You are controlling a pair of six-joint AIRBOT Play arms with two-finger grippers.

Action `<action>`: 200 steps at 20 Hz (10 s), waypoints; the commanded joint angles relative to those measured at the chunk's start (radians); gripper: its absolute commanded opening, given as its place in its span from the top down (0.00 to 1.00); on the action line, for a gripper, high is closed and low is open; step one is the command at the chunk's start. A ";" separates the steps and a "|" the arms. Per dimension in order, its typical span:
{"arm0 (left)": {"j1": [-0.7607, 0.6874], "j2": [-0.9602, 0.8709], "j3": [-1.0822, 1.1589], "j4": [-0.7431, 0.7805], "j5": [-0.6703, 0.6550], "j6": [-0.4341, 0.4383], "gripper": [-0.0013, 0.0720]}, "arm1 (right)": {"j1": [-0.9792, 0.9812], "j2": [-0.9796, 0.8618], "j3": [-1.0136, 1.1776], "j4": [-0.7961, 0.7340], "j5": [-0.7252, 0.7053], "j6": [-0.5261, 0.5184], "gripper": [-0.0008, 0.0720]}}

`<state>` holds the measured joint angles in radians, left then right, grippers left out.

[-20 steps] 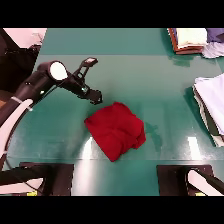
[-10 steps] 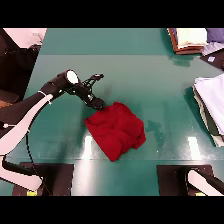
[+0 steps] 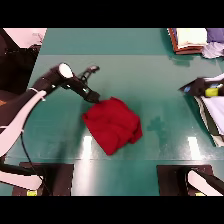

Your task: Fold the shirts.

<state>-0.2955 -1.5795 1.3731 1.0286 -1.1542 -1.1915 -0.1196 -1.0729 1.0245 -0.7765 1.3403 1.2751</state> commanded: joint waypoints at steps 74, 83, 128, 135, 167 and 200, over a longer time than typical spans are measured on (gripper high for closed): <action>0.238 0.101 0.108 0.086 -0.012 -0.092 0.36 | 0.203 -0.642 0.826 -0.427 0.194 0.129 0.35; 0.391 0.609 -0.564 0.070 -0.175 -0.196 0.36 | 0.109 -0.260 0.278 -0.419 0.108 0.048 0.35; 0.389 0.731 -0.308 0.050 -0.087 -0.215 0.95 | 0.090 -0.045 -0.202 -0.209 0.042 -0.013 0.96; 0.389 0.731 0.528 0.050 -0.064 -0.215 0.95 | -0.013 0.194 0.576 -0.212 -0.066 0.045 0.96; 0.388 -0.011 0.132 -0.269 0.329 0.048 0.95 | 0.083 -0.699 0.765 -0.272 -0.147 0.157 0.96; 0.486 0.172 -0.123 0.093 -0.211 -0.052 0.31 | 0.113 -0.611 0.497 -0.497 0.221 0.116 0.50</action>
<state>0.1513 -1.5135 1.3270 1.0988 -1.2854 -1.1870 0.0082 -1.7424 1.5894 -1.2984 1.5265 1.4239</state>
